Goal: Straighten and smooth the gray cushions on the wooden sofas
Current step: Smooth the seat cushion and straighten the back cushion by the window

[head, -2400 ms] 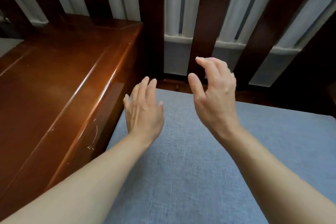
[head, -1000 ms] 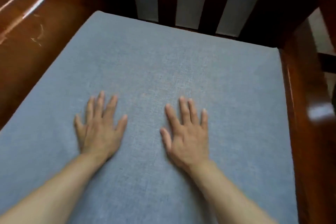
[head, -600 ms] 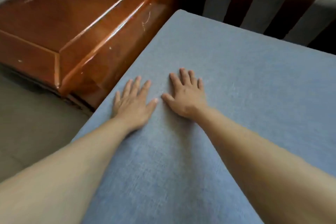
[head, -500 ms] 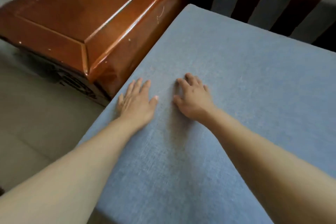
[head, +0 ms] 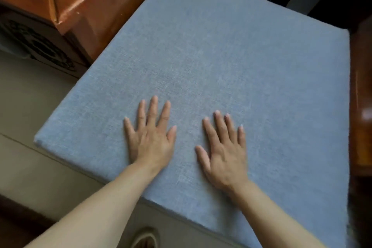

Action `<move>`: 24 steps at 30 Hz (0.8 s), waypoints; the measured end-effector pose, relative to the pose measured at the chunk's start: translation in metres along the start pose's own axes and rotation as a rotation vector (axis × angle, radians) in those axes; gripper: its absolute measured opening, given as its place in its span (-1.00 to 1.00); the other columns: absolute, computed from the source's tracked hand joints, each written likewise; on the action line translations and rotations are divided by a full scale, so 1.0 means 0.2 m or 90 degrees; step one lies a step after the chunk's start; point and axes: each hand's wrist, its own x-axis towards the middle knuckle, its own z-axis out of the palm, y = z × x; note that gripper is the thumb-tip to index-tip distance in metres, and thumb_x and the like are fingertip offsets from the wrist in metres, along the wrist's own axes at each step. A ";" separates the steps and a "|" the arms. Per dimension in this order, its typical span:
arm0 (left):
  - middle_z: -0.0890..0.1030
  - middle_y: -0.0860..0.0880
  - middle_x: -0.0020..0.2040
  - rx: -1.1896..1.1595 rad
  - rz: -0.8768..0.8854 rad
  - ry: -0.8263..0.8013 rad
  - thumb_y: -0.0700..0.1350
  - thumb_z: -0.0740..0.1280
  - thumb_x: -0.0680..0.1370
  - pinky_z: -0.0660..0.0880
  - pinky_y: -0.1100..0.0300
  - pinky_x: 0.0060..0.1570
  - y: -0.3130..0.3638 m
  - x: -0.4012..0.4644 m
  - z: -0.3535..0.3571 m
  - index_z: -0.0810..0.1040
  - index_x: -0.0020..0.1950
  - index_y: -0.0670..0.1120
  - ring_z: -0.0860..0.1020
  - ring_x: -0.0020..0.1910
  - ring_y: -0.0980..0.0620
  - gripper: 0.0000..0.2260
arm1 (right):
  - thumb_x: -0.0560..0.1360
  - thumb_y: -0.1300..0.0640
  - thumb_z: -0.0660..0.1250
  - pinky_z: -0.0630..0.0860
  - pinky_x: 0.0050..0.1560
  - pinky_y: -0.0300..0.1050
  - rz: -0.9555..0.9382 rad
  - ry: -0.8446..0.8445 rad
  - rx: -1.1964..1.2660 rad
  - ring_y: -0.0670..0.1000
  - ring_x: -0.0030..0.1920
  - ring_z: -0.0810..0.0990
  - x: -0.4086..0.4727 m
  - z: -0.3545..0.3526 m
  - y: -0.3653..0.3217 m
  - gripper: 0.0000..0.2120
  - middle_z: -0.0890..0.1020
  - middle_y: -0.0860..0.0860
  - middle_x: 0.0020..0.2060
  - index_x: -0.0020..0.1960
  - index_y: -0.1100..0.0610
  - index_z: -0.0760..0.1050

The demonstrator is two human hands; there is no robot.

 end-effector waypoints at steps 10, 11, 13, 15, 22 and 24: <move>0.21 0.00 0.53 0.026 0.249 -0.064 0.19 0.08 0.47 0.18 -0.41 0.27 0.91 -0.53 0.37 0.23 0.49 0.07 0.18 0.49 -0.06 -0.41 | 0.50 -0.24 0.08 0.06 0.42 0.24 0.091 -0.022 -0.059 0.11 0.53 0.06 -0.77 -0.08 0.86 -0.34 0.11 0.02 0.54 0.53 0.01 0.16; 0.21 -0.01 0.53 0.032 0.230 -0.069 0.19 0.08 0.47 0.15 -0.39 0.27 0.95 -0.54 0.37 0.23 0.49 0.06 0.17 0.49 -0.06 -0.41 | 0.51 -0.23 0.08 0.02 0.43 0.20 0.090 -0.038 -0.055 0.10 0.53 0.05 -0.80 -0.08 0.89 -0.35 0.12 0.02 0.54 0.53 0.00 0.16; 0.19 -0.02 0.54 0.045 0.209 -0.079 0.18 0.06 0.49 0.12 -0.38 0.28 1.00 -0.57 0.34 0.19 0.51 0.05 0.12 0.50 -0.05 -0.41 | 0.50 -0.22 0.10 -0.01 0.44 0.15 0.090 -0.041 -0.043 0.10 0.53 0.04 -0.85 -0.15 0.91 -0.35 0.12 0.01 0.54 0.54 -0.01 0.15; 0.11 0.00 0.56 0.051 0.204 -0.096 0.19 0.01 0.50 0.10 -0.37 0.30 1.02 -0.61 0.34 0.13 0.53 0.07 0.04 0.51 -0.03 -0.40 | 0.48 -0.21 0.11 0.00 0.42 0.11 0.079 -0.056 -0.032 0.09 0.52 0.05 -0.92 -0.17 0.94 -0.34 0.13 0.01 0.54 0.53 -0.02 0.16; -0.40 0.08 0.51 0.094 0.185 -0.188 0.20 0.02 0.60 -0.17 -0.26 0.41 1.09 -0.77 0.29 -0.28 0.53 0.15 -0.36 0.50 0.00 -0.38 | 0.42 -0.17 0.10 0.21 0.41 0.08 0.013 -0.087 -0.068 0.11 0.47 0.15 -1.02 -0.24 1.07 -0.34 0.27 0.08 0.49 0.47 0.02 0.23; -0.45 0.07 0.49 0.105 0.182 -0.208 0.18 0.04 0.61 -0.21 -0.27 0.40 1.11 -0.82 0.29 -0.37 0.49 0.18 -0.42 0.47 0.00 -0.36 | 0.41 -0.16 0.09 0.25 0.33 0.11 0.006 -0.099 -0.074 0.12 0.46 0.15 -1.02 -0.25 1.07 -0.34 0.28 0.09 0.48 0.47 0.03 0.24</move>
